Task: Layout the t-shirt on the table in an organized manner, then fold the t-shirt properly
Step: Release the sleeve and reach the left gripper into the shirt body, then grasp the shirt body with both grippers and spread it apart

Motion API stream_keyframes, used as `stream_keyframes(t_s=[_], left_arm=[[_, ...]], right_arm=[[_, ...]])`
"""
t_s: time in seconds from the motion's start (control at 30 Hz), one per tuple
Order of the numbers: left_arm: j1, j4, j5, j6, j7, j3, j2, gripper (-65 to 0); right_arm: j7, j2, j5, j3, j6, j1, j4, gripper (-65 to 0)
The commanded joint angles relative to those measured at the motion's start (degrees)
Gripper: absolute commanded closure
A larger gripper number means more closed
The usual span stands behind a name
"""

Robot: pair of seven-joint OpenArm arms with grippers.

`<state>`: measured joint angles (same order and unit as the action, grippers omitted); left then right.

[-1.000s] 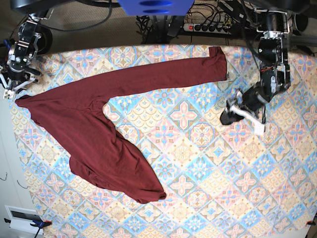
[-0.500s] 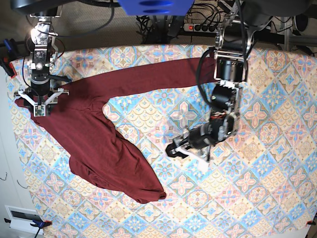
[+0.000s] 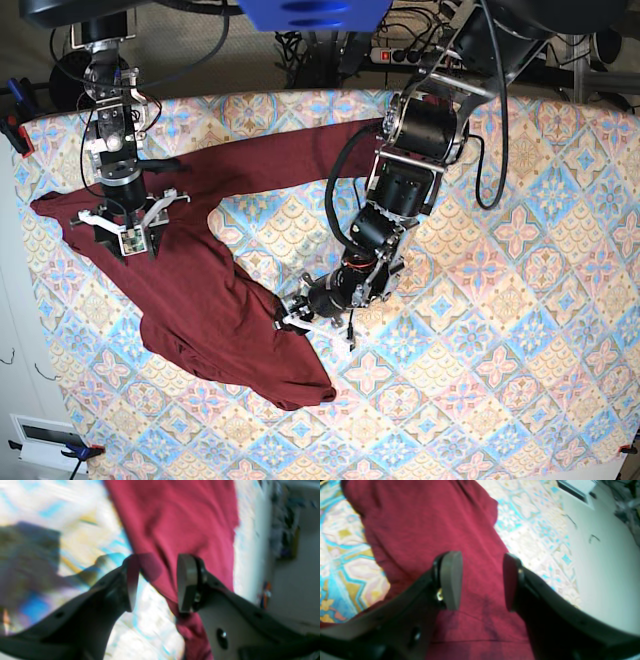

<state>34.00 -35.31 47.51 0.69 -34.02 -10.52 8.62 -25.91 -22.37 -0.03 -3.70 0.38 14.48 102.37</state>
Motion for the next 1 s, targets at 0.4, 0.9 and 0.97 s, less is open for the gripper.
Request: stream_keyframes(t_s=[0.4, 0.9, 0.97], left_arm=[[3.06, 4.58, 5.37, -0.38, 2.59, -4.03, 0.38, -24.6], [-7.76, -15.72, 12.23, -0.12, -2.68, -4.55, -4.18, -24.1], [-8.9, -17.39, 12.23, -0.12, -2.68, -4.55, -5.41, -24.1]], right_arm=[[1.69, -2.55, -0.36, -1.26, -0.43, -0.28, 4.31, -25.5], [-3.32, -8.09, -0.27, -27.9, 7.49, -20.5, -2.72, -25.6], [-3.32, -8.0, -0.19, -28.87, 9.42, -22.44, -6.15, -25.6]])
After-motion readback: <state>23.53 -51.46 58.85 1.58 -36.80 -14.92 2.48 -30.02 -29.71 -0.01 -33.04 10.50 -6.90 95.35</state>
